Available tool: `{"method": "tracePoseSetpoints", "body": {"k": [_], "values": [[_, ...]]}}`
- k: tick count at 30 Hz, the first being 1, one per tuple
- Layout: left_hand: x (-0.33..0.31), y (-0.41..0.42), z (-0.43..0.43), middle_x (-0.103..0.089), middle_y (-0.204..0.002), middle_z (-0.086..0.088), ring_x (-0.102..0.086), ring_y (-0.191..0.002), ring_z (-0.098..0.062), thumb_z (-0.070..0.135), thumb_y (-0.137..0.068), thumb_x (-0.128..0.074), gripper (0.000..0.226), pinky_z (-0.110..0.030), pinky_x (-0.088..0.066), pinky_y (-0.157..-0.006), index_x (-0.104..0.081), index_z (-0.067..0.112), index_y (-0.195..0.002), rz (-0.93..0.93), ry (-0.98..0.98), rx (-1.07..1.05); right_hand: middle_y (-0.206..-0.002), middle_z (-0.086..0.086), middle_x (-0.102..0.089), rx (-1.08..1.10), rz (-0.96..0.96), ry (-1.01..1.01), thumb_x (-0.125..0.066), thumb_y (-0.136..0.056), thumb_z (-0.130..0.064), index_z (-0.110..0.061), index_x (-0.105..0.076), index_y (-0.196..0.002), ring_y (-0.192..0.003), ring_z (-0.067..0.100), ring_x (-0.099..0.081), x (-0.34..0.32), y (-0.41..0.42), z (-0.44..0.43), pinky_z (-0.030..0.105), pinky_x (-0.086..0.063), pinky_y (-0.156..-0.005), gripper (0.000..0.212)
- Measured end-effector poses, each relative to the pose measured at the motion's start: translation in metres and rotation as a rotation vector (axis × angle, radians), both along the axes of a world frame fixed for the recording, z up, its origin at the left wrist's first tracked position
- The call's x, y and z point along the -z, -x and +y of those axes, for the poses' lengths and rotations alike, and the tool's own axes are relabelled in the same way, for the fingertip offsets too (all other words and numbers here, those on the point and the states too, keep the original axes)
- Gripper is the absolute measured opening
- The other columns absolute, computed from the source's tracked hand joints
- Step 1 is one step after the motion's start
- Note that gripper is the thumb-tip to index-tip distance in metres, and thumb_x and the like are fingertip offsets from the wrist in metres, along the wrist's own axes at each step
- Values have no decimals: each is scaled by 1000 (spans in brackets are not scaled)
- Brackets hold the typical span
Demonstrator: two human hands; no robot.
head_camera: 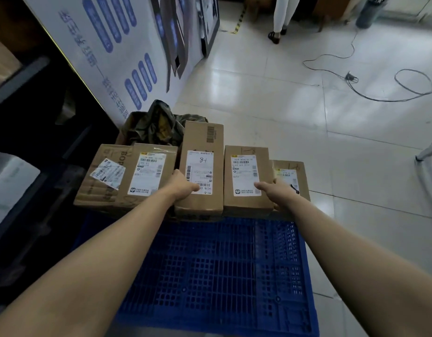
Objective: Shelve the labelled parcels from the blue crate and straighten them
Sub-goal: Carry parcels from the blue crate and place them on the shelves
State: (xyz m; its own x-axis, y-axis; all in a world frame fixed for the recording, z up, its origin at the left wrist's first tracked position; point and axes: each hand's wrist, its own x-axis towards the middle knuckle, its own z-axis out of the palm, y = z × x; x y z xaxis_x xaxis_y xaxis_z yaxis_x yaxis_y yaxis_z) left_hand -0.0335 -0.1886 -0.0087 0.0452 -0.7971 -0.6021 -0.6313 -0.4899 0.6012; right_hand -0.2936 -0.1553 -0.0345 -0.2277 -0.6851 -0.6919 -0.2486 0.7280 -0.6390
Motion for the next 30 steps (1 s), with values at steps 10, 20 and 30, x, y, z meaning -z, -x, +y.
{"method": "tracePoseSetpoints", "body": {"k": [10, 20, 30], "values": [[26, 2, -30, -70, -99, -9, -68, -84, -20, 15, -82, -72, 44, -29, -52, -59, -57, 4, -121, 274, -146, -167, -130, 14, -58, 89, -212, -82, -64, -84, -49, -11, -36, -142, -113, 31, -60, 56, 9, -14, 49, -50, -96, 75], [5, 5, -28, -76, -74, 0, -72, -62, -12, 9, -78, -73, 22, -23, -54, -47, -58, 19, -90, 420, -24, -212, -118, 16, -65, 305, -494, 27, -72, -82, -33, -20, -28, -140, -103, 35, -66, 35, 15, 1, 50, -57, -79, 73], [-98, -3, -9, -72, -102, -11, -73, -83, -26, 29, -69, -83, 81, -38, -59, -64, -36, 22, -135, 630, 89, -238, -135, 24, -53, 167, -593, 246, -66, -78, -38, -12, -32, -143, -121, 42, -54, -100, 29, 3, 49, -53, -82, 78]]}}
